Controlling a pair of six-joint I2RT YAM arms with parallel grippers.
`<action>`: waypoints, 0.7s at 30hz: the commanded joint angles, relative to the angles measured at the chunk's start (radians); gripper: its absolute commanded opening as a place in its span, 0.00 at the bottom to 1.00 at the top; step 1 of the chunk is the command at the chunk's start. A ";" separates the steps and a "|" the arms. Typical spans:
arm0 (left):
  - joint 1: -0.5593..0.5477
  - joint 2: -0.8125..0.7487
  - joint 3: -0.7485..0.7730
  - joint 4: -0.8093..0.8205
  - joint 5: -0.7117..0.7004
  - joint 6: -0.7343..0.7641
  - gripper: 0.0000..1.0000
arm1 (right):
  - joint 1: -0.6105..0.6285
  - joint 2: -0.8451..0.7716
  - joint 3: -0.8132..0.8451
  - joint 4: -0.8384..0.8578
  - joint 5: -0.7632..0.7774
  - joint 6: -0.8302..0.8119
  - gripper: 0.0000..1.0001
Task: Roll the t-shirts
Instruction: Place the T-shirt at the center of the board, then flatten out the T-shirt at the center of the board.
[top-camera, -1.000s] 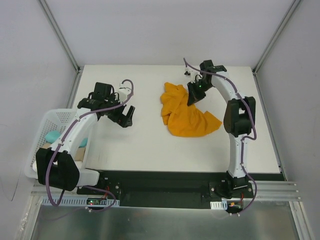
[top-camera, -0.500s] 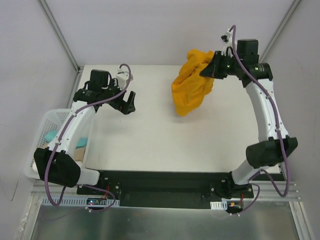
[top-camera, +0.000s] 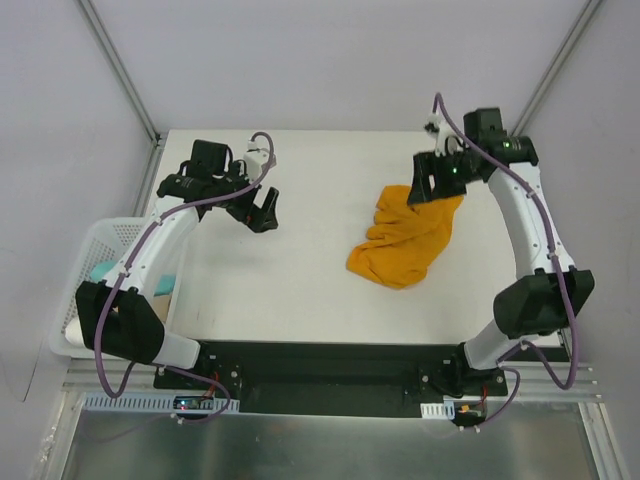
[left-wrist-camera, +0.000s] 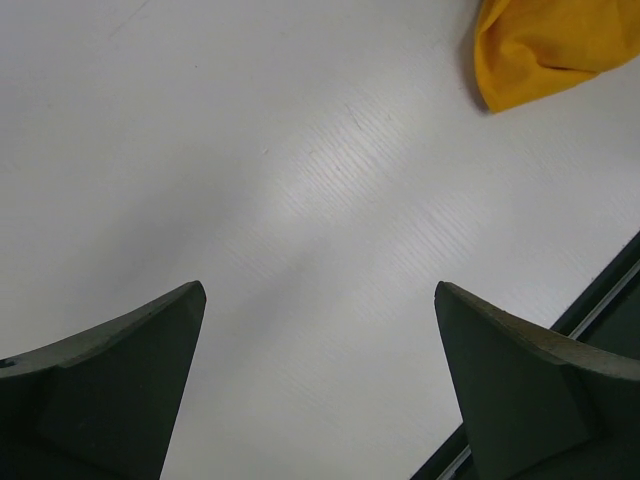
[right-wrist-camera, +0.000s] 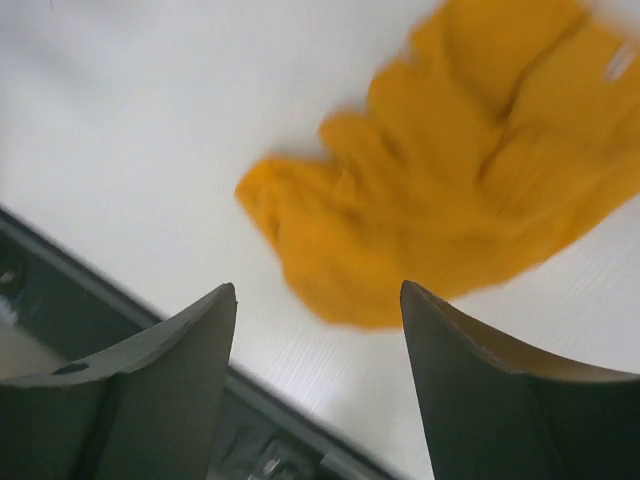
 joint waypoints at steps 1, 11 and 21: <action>-0.006 0.025 0.076 -0.022 -0.054 0.088 0.99 | -0.010 0.181 0.289 0.095 -0.036 -0.290 0.69; -0.006 0.131 0.160 -0.118 -0.096 0.144 0.99 | -0.027 0.657 0.523 0.123 0.119 -0.419 0.66; -0.261 0.513 0.292 0.047 0.024 -0.175 0.99 | -0.041 0.778 0.440 0.077 0.343 -0.439 0.70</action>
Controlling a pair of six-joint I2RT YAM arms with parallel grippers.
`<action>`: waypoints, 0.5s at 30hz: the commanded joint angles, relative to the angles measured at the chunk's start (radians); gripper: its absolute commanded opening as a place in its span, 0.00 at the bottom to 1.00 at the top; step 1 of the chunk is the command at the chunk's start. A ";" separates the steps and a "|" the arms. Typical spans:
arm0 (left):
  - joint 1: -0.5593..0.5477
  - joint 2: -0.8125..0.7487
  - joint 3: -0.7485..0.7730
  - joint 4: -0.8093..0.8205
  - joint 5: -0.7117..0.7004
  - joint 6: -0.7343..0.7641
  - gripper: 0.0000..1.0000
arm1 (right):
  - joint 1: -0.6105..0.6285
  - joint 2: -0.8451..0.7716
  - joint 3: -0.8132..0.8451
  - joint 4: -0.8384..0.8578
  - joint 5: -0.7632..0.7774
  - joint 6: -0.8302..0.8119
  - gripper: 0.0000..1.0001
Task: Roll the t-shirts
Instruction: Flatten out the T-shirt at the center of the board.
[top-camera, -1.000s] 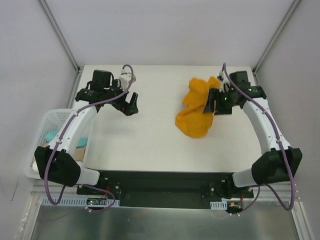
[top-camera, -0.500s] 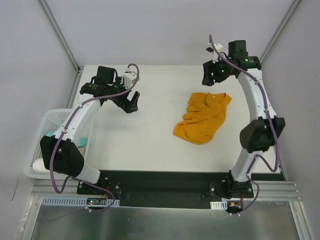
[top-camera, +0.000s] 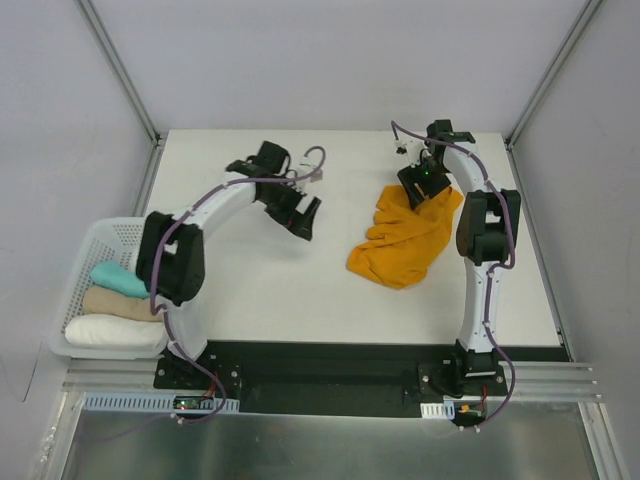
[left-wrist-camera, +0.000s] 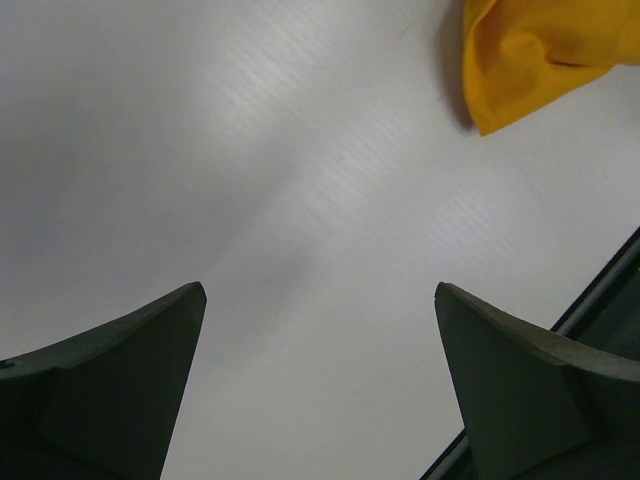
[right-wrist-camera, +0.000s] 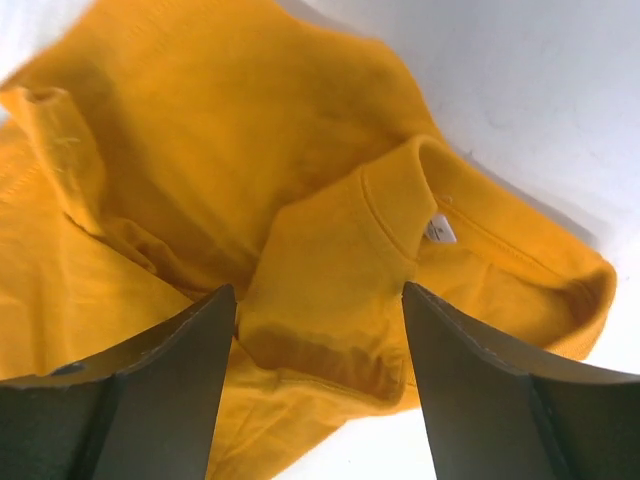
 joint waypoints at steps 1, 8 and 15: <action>-0.129 0.146 0.138 0.073 0.057 -0.177 0.99 | -0.007 0.032 0.015 -0.123 0.089 -0.008 0.65; -0.234 0.390 0.321 0.131 0.149 -0.243 0.99 | -0.050 -0.015 -0.053 -0.156 -0.018 0.087 0.12; -0.321 0.514 0.393 0.151 0.146 -0.231 0.80 | -0.085 -0.074 -0.092 -0.160 -0.085 0.141 0.09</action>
